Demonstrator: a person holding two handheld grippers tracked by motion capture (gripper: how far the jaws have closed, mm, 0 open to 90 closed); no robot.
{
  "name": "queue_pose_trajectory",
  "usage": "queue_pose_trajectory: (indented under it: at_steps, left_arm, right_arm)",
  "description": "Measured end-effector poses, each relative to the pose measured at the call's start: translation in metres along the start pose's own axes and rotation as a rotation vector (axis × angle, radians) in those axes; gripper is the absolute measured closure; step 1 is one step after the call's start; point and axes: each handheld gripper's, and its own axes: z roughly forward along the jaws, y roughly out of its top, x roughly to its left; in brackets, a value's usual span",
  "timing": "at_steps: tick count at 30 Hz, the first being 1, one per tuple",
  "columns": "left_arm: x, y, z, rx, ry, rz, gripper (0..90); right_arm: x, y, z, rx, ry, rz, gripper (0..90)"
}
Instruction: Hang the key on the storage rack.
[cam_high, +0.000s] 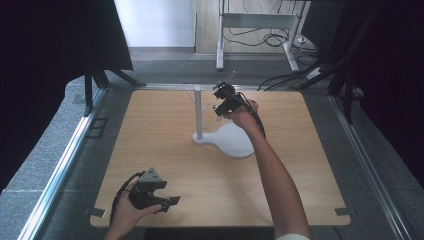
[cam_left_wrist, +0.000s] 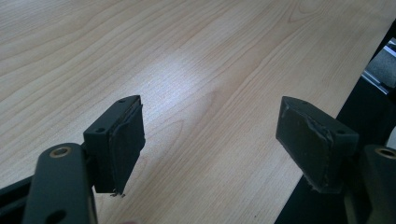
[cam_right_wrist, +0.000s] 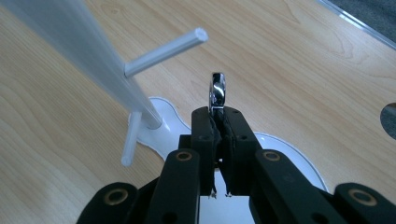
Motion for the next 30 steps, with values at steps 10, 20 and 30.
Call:
queue_pose_trajectory:
  at_steps: [10,20,30]
  left_arm:
    - [-0.001,0.0,-0.001,-0.001,-0.001,0.004,24.1]
    - [-0.001,0.0,-0.001,0.002,-0.004,0.006,24.1]
    - [0.0,0.0,-0.001,0.003,-0.001,0.005,24.1]
  right_arm:
    - [-0.001,0.009,-0.001,-0.012,-0.004,0.003,84.0]
    - [-0.001,0.017,0.004,-0.025,-0.002,0.016,84.0]
    - [0.003,0.019,0.004,-0.031,-0.003,0.01,84.0]
